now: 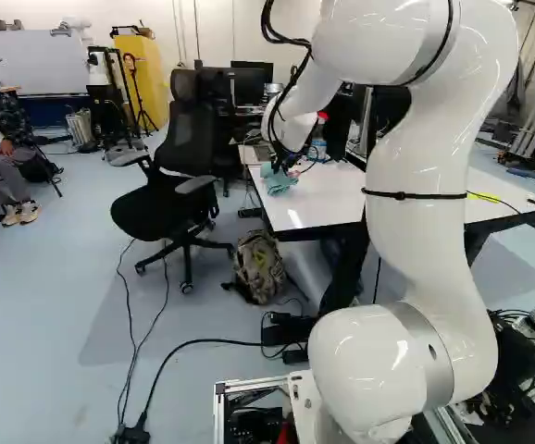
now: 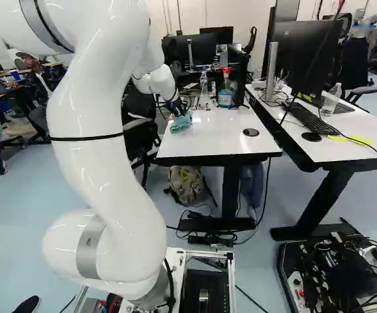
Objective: Clean the table with the green towel
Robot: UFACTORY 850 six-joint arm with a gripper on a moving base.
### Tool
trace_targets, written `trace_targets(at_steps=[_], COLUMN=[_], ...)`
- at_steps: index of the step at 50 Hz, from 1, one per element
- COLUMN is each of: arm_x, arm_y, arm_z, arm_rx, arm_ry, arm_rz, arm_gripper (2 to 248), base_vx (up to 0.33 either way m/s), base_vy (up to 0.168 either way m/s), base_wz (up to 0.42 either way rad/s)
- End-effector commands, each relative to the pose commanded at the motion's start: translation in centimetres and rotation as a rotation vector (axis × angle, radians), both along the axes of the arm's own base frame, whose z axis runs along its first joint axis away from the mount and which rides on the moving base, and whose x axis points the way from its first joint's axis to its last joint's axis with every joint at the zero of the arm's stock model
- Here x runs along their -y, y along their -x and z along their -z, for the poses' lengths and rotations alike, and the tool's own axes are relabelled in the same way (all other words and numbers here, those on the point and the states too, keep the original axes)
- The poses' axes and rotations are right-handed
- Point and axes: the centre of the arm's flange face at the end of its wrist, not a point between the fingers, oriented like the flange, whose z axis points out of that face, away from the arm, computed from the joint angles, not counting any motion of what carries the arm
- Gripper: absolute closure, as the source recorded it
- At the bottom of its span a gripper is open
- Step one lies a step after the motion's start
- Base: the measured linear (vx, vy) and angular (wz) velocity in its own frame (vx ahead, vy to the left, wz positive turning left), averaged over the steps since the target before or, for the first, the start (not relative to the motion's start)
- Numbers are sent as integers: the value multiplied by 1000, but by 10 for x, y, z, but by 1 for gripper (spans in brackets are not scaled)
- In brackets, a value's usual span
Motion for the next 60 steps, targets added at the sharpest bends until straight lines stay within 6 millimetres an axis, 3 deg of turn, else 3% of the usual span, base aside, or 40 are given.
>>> trace_targets(at_steps=[19,60], arm_x=[0,-5], arm_y=[-6,-12], arm_z=[24,25], arm_rx=[-36,-32], arm_ry=[0,1], arm_rz=[0,-8], arm_gripper=[202,202], base_vx=[0,0], base_vy=[0,0], base_wz=[0,0])
